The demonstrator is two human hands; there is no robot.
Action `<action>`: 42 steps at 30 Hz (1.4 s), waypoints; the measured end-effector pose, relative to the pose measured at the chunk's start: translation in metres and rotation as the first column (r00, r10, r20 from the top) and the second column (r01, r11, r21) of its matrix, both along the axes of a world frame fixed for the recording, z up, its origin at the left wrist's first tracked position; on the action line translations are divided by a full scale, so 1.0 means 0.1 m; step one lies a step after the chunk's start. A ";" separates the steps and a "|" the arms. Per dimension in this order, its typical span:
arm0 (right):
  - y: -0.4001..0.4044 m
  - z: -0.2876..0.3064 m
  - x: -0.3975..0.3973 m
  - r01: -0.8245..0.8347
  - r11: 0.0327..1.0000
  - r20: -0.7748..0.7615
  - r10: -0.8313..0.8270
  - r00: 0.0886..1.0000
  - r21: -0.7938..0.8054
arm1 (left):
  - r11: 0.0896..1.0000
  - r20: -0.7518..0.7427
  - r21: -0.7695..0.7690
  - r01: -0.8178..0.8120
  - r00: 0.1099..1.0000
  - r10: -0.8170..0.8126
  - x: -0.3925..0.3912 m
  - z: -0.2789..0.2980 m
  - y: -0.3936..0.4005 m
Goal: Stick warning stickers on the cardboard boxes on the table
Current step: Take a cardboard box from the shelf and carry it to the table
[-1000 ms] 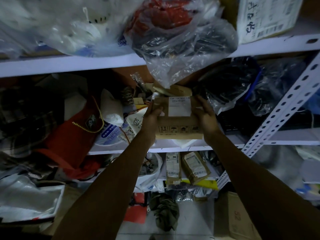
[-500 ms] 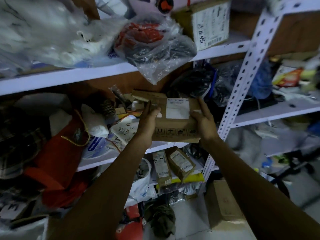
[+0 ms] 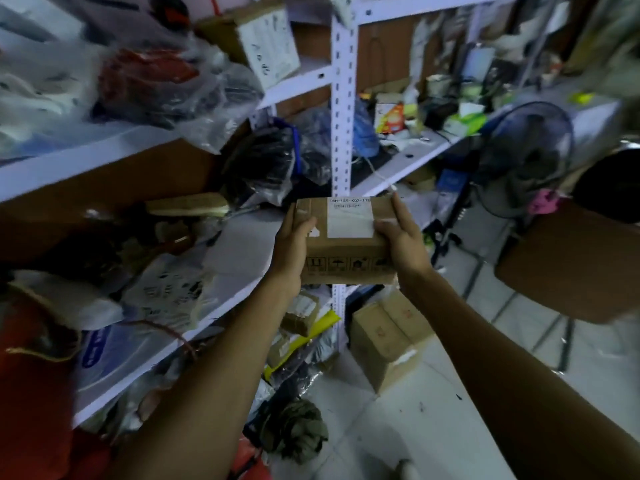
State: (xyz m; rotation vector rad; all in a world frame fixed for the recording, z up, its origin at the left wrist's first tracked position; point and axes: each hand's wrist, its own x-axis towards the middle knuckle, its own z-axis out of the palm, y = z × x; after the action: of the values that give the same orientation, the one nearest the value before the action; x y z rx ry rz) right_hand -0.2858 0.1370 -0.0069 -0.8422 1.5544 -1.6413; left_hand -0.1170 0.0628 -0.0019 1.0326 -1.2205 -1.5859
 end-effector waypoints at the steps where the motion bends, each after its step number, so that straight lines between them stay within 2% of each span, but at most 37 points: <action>1: 0.11 -0.01 -0.08 0.034 0.999 0.003 -0.034 0.999 -0.006 | 1.000 0.004 -0.003 0.026 1.000 -0.026 -0.11 0.00 0.05; 9: 1.23 -0.09 -0.80 0.310 0.951 0.068 -0.308 0.949 -0.009 | 0.945 0.046 -0.100 0.312 0.950 -0.309 -1.17 -0.05 0.69; 13: 2.01 -0.10 -1.19 0.460 0.888 0.067 -0.459 0.886 0.004 | 0.882 0.078 -0.070 0.466 0.884 -0.460 -1.79 -0.05 1.28; 20: 3.65 -0.18 -1.78 0.708 0.705 0.092 -0.708 0.700 0.043 | 0.706 0.081 -0.049 0.706 0.708 -0.702 -2.83 -0.04 2.74; 27: 5.27 -0.32 -2.05 0.864 0.504 0.073 -0.862 0.502 0.014 | 0.439 0.095 0.013 0.898 0.436 -0.895 -3.56 -0.17 4.19; 30: 5.80 -0.36 -2.08 0.910 0.414 0.067 -0.909 0.412 0.010 | 0.366 0.079 0.043 0.930 0.362 -0.929 -3.78 -0.21 4.72; 36: 6.64 -0.51 -2.20 0.969 0.247 0.051 -0.968 0.245 0.030 | 0.237 0.088 0.007 0.971 0.236 -0.968 -4.24 -0.43 5.60; 42: 7.23 -0.71 -2.62 0.990 0.128 0.027 -0.992 0.127 0.058 | 0.076 0.073 0.010 0.997 0.075 -0.994 -4.92 -0.64 6.26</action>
State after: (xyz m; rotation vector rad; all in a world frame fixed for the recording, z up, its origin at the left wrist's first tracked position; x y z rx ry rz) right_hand -0.5480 0.8599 -0.0774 0.6037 2.2820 -2.4507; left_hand -0.6085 0.6893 -0.0662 -0.0638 -2.2741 -2.5097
